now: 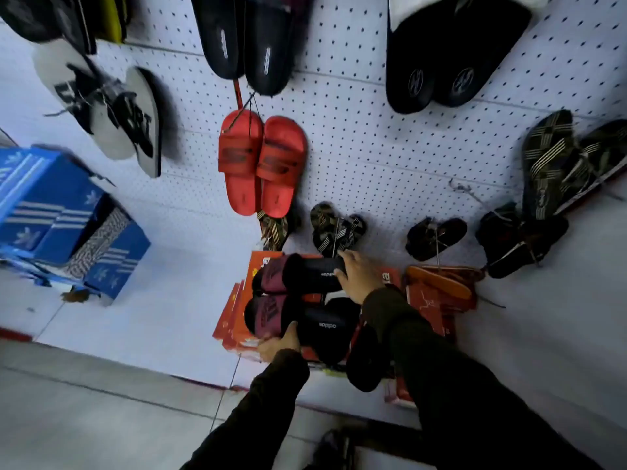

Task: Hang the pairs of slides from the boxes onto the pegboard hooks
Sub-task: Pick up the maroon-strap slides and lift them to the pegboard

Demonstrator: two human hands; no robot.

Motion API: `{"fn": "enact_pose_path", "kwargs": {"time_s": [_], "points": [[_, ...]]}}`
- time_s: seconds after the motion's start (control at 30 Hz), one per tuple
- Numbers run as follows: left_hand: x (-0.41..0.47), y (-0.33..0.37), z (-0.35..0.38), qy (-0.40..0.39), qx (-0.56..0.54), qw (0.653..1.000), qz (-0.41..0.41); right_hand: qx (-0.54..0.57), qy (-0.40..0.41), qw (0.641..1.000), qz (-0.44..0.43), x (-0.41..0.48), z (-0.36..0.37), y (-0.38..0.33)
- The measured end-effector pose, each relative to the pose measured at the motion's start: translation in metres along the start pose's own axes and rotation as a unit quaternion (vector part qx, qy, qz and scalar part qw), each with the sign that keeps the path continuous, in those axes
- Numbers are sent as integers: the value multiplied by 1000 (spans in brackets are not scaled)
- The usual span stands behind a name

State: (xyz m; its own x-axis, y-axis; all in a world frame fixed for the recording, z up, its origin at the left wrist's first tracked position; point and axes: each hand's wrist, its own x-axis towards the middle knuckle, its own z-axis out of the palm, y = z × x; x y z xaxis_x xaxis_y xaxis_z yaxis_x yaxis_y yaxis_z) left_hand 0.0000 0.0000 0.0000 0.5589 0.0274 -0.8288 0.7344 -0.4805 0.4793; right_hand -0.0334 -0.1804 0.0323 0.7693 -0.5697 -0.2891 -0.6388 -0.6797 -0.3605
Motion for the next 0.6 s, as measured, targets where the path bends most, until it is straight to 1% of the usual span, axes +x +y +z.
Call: {"fn": "enact_pose_path", "kwargs": {"time_s": [0.03, 0.1, 0.13, 0.2, 0.27, 0.5, 0.6], "points": [[7, -3, 6, -19, -34, 999, -29, -7, -26, 1000, 4, 9, 3, 1], [12, -6, 15, -115, -72, 987, -82, -21, -74, 997, 19, 22, 6, -1], [14, -7, 19, -151, -85, 980, -101, -22, -93, 995, 31, 26, 4, -3], [13, -8, 25, -188, -115, 966, -134, -33, -97, 994, 40, 33, 9, -5], [19, -10, 31, -181, -133, 966, -128, -37, -86, 995, 44, 39, 12, -4], [31, -10, 34, -164, -189, 961, -115, 62, -89, 991, 84, 52, 25, -2], [33, -11, 28, -150, -191, 965, -95, 110, -133, 978, 118, 50, 24, -1]]}}
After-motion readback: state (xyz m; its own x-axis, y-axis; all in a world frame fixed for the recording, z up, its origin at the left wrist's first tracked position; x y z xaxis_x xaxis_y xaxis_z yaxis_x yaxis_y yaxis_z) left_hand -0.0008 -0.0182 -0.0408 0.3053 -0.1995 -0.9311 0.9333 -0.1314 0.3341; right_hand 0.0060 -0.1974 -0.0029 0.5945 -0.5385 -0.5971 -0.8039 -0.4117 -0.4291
